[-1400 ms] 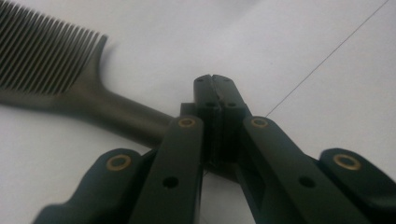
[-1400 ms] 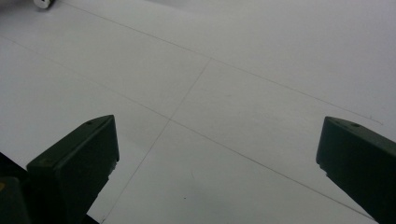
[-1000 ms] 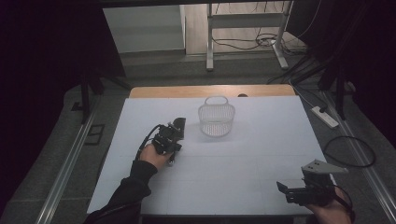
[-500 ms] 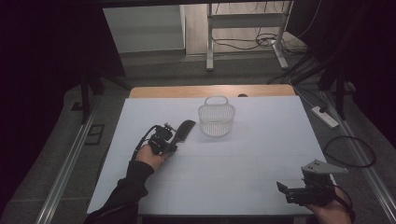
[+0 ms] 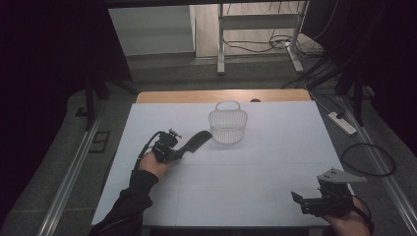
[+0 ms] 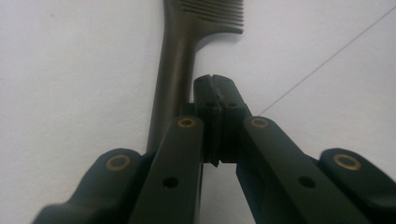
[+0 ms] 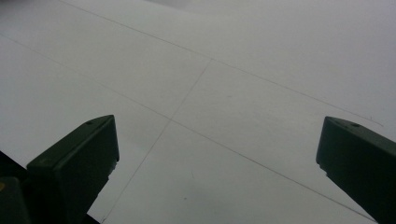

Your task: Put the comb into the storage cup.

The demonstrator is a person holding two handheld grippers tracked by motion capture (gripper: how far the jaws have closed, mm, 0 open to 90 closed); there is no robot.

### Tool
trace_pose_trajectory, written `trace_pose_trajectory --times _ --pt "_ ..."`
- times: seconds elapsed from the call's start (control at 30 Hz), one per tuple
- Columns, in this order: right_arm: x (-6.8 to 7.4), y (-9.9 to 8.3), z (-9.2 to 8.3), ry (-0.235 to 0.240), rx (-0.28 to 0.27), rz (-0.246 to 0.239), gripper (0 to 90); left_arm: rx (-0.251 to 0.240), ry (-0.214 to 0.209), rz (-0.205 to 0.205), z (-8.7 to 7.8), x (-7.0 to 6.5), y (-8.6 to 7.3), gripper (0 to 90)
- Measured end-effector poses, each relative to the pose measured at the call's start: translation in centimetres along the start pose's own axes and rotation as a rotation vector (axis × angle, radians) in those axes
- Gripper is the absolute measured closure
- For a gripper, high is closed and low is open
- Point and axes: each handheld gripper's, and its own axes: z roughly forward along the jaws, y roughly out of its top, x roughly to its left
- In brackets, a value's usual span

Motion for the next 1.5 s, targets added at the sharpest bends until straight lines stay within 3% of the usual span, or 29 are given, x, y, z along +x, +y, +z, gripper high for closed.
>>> trace_pose_trajectory --times 0.27,0.63,0.8,1.07,1.23,1.5 --pt "0.0 0.0 0.0 0.000 0.000 0.000 0.0 -0.044 0.009 0.027 -1.6 -0.5 0.1 75.6" --pt "0.0 0.0 0.0 0.001 0.000 0.000 0.0 -0.065 0.018 0.017 -2.1 0.2 0.4 50.5" --pt "0.0 0.0 0.0 0.002 0.001 -0.001 0.0 -0.076 0.019 0.006 -2.2 0.7 0.6 33.8" --pt "0.0 0.0 0.0 0.004 0.003 -0.001 0.0 -0.083 -0.025 -0.022 -2.3 1.9 1.0 6.8" --pt "0.0 0.0 0.0 0.005 0.002 0.001 0.0 -0.074 -0.046 0.007 -2.5 2.0 1.3 0.7" --pt "-0.1 0.0 0.0 0.006 0.001 0.005 0.0 -0.071 -0.021 0.051 -2.2 2.1 1.4 0.0"
